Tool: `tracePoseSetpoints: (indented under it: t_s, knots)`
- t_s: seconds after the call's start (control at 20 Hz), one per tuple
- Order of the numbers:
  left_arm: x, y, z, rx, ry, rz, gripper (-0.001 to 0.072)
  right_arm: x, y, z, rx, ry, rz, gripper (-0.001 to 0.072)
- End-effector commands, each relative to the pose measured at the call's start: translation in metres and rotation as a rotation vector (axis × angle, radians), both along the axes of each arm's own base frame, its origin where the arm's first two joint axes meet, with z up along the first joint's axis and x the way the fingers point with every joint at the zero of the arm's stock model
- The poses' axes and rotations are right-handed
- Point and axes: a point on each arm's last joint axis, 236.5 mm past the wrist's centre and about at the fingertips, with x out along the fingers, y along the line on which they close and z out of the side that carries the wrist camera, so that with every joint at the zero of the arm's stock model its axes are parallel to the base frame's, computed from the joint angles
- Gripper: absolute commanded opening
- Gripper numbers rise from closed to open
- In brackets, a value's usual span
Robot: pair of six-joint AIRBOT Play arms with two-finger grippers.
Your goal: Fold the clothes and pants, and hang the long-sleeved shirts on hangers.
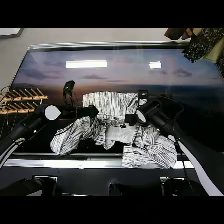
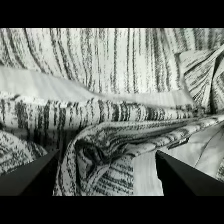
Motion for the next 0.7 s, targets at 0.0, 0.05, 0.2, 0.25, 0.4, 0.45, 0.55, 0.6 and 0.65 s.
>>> tracePoseSetpoints:
  t_s: [0.0, 0.05, 0.2, 0.25, 0.4, 0.45, 0.55, 0.6, 0.65]
  knots:
    - [-0.017, -0.005, -0.016, 0.003, 0.109, 0.023, 0.0720, 0.009, 0.001, -0.013, -0.013, -0.014, -0.031, 0.0191]
    - [-0.021, -0.008, -0.018, 0.010, 0.122, 0.025, 0.0720, 0.008, 0.000, -0.016, -0.019, -0.006, -0.030, 0.0083]
    - [-0.040, -0.024, -0.025, 0.055, 0.165, 0.012, 0.0720, -0.002, -0.009, -0.016, -0.053, 0.032, -0.046, 0.0035]
    - [-0.046, -0.032, -0.027, 0.079, 0.168, -0.004, 0.0720, -0.006, -0.012, -0.016, -0.067, 0.050, -0.049, 0.0034]
    - [-0.057, -0.051, -0.042, 0.161, 0.186, -0.029, 0.0720, -0.009, -0.015, -0.017, -0.078, 0.065, -0.049, 0.0034]
    - [-0.060, -0.056, -0.048, 0.181, 0.204, -0.035, 0.0720, -0.009, -0.015, -0.017, -0.078, 0.064, -0.050, 0.0034]
    - [-0.067, -0.062, -0.062, 0.212, 0.244, -0.047, 0.0714, -0.010, -0.014, -0.017, -0.075, 0.067, -0.051, 0.0034]
    - [-0.072, -0.062, -0.069, 0.230, 0.262, -0.056, 0.0688, -0.010, -0.014, -0.017, -0.075, 0.067, -0.051, 0.0034]
    - [-0.077, -0.060, -0.076, 0.251, 0.289, -0.059, 0.0620, -0.010, -0.014, -0.017, -0.074, 0.067, -0.051, 0.0034]
